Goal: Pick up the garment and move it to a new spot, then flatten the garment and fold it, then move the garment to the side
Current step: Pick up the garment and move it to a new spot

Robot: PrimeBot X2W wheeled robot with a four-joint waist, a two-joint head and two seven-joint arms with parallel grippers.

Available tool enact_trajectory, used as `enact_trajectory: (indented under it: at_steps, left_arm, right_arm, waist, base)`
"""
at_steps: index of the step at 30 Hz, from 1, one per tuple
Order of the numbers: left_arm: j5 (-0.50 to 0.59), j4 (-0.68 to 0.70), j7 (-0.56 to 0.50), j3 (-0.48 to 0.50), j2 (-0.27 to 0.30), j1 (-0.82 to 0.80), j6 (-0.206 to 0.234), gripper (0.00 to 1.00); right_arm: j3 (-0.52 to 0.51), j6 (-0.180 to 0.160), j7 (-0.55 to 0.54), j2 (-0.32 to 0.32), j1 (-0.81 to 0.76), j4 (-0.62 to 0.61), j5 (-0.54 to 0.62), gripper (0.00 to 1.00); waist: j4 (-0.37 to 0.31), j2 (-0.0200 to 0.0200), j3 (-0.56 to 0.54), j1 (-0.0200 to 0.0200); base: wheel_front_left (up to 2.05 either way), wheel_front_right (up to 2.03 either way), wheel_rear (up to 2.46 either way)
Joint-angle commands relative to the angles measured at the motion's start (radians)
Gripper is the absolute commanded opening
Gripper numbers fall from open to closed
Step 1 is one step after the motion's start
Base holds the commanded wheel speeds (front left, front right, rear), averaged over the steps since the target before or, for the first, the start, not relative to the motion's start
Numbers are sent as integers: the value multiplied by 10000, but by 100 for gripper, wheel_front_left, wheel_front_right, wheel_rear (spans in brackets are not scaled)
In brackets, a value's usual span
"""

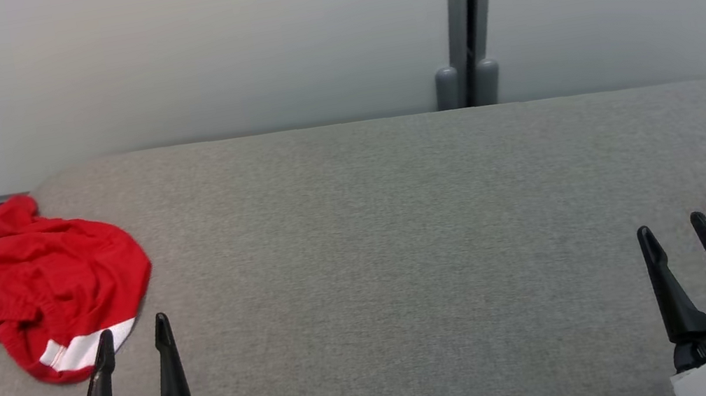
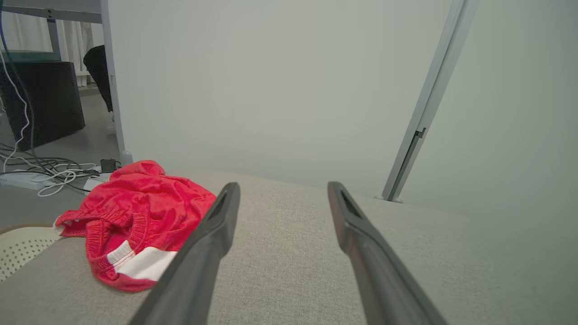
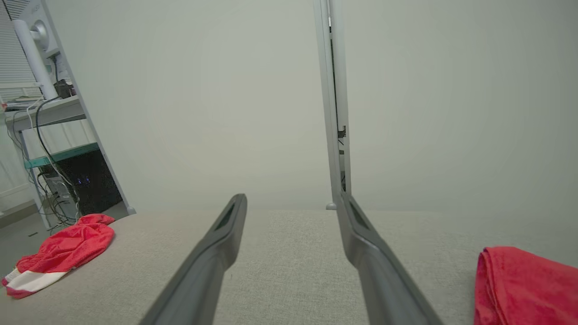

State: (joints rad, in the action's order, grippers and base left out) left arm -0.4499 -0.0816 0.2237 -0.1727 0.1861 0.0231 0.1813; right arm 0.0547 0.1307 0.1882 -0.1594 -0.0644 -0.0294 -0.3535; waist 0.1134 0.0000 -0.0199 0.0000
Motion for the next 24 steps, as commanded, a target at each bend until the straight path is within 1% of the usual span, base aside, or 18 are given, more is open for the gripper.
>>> enact_trajectory:
  at_steps: [1,7,12,15,21,22,24]
  left_arm:
    - [59,17,-29,63,116,-134,72,100]
    - [69,161,-209,52,218,-78,148,100]
    - [17,269,-336,97,294,46,256,100]
    - [-36,333,-356,131,318,53,316,100]
    - [-198,429,-431,175,273,-52,314,100]
    - [-338,490,-477,210,213,-157,237,100]
    - [-319,606,-661,222,447,-561,110,100]
  right_arm:
    - [65,2,50,18,134,5,-25,100]
    - [308,2,87,6,317,169,-35,100]
    - [447,2,158,-17,385,308,-70,100]
    - [561,0,179,-48,505,359,-78,100]
    - [689,2,203,-41,744,454,-63,100]
    - [688,0,200,-58,789,442,-50,100]
    - [680,0,111,-139,867,381,-18,100]
  waist:
    - [614,0,6,0]
    - [1826,0,68,0]
    - [2551,0,142,0]
    - [2811,0,237,0]
    - [3012,0,414,0]
    - [3042,0,471,0]
    - [3110,0,644,0]
  base:
    - [0,0,0]
    - [0,0,0]
    - [0,0,0]
    - [0,0,0]
    - [0,0,0]
    - [0,0,0]
    - [0,0,0]
